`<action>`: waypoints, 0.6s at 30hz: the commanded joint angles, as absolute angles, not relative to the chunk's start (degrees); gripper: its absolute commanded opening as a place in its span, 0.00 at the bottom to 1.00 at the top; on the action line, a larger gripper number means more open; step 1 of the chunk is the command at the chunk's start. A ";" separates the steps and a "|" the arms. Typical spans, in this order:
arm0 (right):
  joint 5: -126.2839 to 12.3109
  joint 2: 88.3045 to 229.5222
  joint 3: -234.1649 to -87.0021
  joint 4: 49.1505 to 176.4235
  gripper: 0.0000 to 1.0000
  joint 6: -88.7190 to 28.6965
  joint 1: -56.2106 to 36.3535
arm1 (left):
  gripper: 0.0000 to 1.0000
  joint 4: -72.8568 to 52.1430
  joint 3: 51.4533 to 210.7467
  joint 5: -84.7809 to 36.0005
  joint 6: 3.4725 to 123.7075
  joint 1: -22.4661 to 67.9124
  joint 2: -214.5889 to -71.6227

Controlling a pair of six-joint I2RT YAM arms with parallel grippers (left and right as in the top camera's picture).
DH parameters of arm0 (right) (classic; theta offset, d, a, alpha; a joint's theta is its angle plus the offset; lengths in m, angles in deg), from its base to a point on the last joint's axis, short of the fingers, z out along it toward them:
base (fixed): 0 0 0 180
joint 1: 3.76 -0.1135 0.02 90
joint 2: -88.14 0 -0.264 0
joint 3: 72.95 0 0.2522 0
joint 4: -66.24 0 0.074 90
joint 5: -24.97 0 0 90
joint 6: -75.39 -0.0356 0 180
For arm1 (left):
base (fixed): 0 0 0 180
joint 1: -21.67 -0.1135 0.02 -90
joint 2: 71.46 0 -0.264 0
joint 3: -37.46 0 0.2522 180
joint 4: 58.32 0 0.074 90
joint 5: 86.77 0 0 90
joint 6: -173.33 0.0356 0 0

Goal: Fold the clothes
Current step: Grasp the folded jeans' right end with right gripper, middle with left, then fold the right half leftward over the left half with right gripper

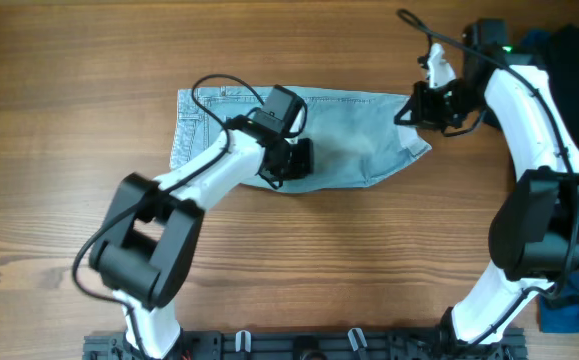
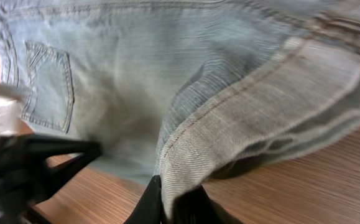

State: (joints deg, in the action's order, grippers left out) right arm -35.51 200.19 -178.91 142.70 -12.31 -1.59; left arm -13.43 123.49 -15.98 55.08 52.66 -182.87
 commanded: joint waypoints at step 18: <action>-33.54 193.68 -191.17 138.37 0.04 -13.79 -21.61 | 0.06 -13.76 124.17 -18.16 54.62 27.39 -171.33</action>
